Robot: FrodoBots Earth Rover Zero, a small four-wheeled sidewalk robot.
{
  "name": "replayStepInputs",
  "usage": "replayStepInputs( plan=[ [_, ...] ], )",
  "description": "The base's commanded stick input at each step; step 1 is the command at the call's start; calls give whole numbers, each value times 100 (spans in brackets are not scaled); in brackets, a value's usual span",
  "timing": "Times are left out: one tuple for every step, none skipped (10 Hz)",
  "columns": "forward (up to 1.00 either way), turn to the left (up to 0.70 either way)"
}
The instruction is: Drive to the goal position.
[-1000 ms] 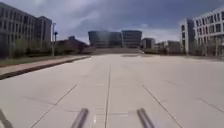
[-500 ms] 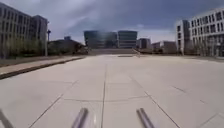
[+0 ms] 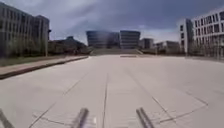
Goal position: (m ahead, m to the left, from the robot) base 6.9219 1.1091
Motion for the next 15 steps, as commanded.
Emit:
replayStepInputs(
  plan=[
    [100,0],
    [100,0],
    [100,-5],
    [100,-10],
    [100,-23],
    [100,-35],
    [100,-10],
    [100,0],
    [100,0],
    [100,0],
    [100,0],
    [100,-2],
    [100,-4],
    [100,-29],
    [100,-33]
  ],
)
